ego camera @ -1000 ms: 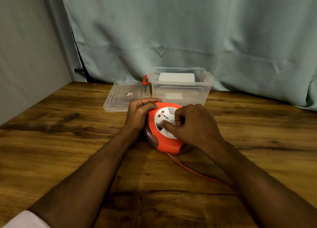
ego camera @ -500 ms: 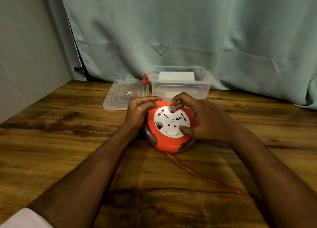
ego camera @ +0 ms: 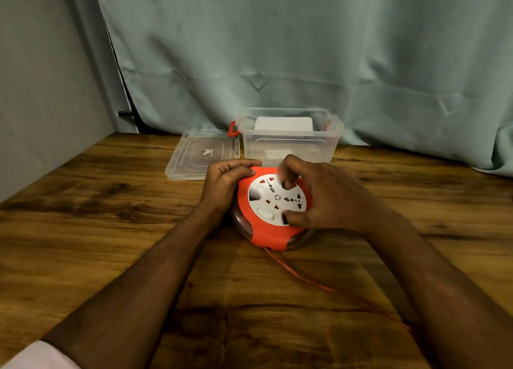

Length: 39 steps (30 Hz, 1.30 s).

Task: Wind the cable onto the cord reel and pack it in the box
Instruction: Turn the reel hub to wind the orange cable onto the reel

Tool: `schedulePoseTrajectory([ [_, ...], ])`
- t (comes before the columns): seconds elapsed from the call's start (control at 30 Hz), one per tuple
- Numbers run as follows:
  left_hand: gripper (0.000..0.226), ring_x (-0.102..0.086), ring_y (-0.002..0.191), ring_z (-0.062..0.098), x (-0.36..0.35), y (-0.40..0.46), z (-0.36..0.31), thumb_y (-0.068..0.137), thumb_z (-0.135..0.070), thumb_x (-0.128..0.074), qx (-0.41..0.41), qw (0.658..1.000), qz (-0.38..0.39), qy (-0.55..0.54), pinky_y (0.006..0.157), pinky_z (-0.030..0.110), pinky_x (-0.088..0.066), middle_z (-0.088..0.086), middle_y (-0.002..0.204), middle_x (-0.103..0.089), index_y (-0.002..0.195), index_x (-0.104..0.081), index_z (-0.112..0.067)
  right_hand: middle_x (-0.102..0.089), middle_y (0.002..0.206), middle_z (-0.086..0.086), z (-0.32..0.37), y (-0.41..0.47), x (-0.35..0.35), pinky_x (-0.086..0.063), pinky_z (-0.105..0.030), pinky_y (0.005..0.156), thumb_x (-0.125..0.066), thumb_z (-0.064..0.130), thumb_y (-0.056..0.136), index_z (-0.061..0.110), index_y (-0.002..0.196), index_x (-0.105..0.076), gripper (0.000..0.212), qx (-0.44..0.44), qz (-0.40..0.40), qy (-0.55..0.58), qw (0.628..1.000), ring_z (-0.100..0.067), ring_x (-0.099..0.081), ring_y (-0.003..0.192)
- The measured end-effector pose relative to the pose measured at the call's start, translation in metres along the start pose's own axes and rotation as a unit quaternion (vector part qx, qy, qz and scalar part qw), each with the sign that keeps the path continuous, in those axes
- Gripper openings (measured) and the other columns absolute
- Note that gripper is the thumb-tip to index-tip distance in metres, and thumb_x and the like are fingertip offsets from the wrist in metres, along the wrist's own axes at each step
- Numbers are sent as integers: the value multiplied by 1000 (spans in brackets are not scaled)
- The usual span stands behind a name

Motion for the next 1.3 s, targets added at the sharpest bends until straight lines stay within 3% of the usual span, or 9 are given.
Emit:
schedulePoseTrajectory([
  [0.2,25,-71,95,33,2,1,2,86,-3,-58,-5,1000,1,7,81,38,-60,16,104,-76,103,-76,0,-63,75,13,3,3,-12,-34,-24,58,-69,76,64,33,96,-45,58,-50,-44,-46,997,-7,-59,68],
  [0.33,24,-72,91,30,1,2,2,87,5,-56,8,1000,-6,-15,79,37,-59,17,102,-77,99,-76,0,-55,70,14,11,7,-21,-38,-28,67,-65,79,69,31,63,-39,55,-98,-49,-69,992,-10,-53,71],
  [0.5,25,-72,92,32,0,1,1,89,6,-54,2,1000,5,-10,76,35,-61,20,104,-75,104,-74,5,-56,74,13,19,10,-29,-48,-31,75,-64,74,76,29,54,-41,56,-130,-73,-47,988,-12,-57,79],
  [0.63,25,-71,92,35,1,1,1,89,6,-54,3,1000,9,-20,76,35,-60,23,105,-74,105,-73,7,-63,72,15,11,7,-20,-45,-26,66,-74,48,78,32,83,-61,22,-80,-78,22,993,-4,-55,67],
  [0.7,25,-71,92,35,1,1,2,88,4,-54,2,1000,12,-21,76,36,-60,23,104,-75,105,-73,5,-69,94,15,4,5,-10,-48,-25,63,-76,33,74,34,105,-60,36,-35,-38,50,997,-2,-58,73],
  [0.8,26,-71,93,34,1,1,2,85,-1,-57,1,1000,14,-24,76,36,-58,20,104,-75,103,-75,2,-67,116,15,-3,3,-3,-55,-24,65,-77,32,73,37,121,-53,54,-7,19,31,999,-5,-64,87],
  [0.97,31,-70,95,37,1,1,3,78,-10,-60,7,1000,10,-23,80,41,-59,19,104,-76,102,-76,1,-66,125,22,-7,2,3,-47,-17,66,-78,34,75,42,138,-42,74,-13,26,34,999,14,-52,72],
  [1.13,25,-71,91,32,0,0,2,87,2,-56,6,1000,20,-12,75,33,-59,20,103,-75,104,-74,3,-63,120,21,-3,1,2,-59,-34,72,-80,43,71,42,137,-38,78,-3,21,6,1000,-6,-65,92],
  [1.3,26,-71,90,33,0,0,1,85,2,-57,6,1000,14,-19,76,34,-59,22,103,-75,104,-74,5,-64,103,18,1,-1,1,-53,-27,67,-79,51,67,36,117,-46,62,4,-6,-8,1000,-7,-64,88],
])
Point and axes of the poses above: each hand's wrist, its own y-axis towards the middle knuckle, its own x-axis out of the back of the hand, z = x × y, the point moved 2 cm from there along y, towards the middle knuckle
